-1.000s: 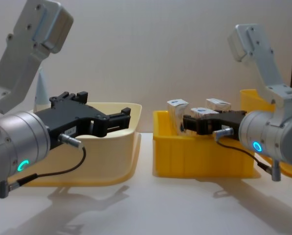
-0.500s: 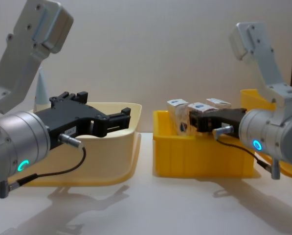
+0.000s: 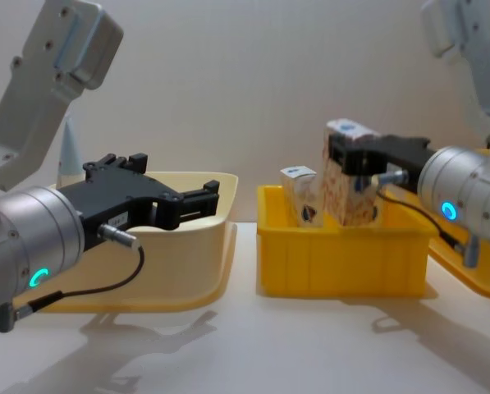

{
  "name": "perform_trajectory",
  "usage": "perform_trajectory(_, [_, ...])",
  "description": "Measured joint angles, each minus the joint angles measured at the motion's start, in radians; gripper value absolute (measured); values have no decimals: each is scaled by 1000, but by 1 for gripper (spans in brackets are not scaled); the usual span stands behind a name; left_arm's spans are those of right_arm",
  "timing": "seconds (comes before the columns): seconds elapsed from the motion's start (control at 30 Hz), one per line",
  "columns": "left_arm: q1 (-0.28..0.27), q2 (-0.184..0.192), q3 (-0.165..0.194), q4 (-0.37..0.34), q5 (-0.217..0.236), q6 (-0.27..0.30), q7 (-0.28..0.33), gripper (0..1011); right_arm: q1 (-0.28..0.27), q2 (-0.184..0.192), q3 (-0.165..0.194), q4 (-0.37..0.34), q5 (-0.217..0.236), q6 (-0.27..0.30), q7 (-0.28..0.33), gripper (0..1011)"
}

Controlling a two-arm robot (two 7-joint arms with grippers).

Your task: Bimanual collaborative sorting of washing and personal care products

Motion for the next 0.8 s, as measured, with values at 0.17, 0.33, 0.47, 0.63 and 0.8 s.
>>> perform_trajectory(0.17, [0, 0, 0, 0, 0, 0, 0, 1003, -3, 1, 23, -19, 15, -51, 8, 413])
perform_trajectory(0.33, [0, 0, 0, 0, 0, 0, 0, 1003, -7, 3, 57, -51, 31, -109, 11, 415])
perform_trajectory(0.47, [0, 0, 0, 0, 0, 0, 0, 1003, -11, 7, 87, -79, 41, -146, 8, 413])
perform_trajectory(0.63, [0, 0, 0, 0, 0, 0, 0, 1003, -20, 15, 133, -120, 48, -185, -12, 413])
perform_trajectory(0.8, [0, 0, 0, 0, 0, 0, 0, 1003, -30, 22, 173, -156, 49, -210, -37, 415])
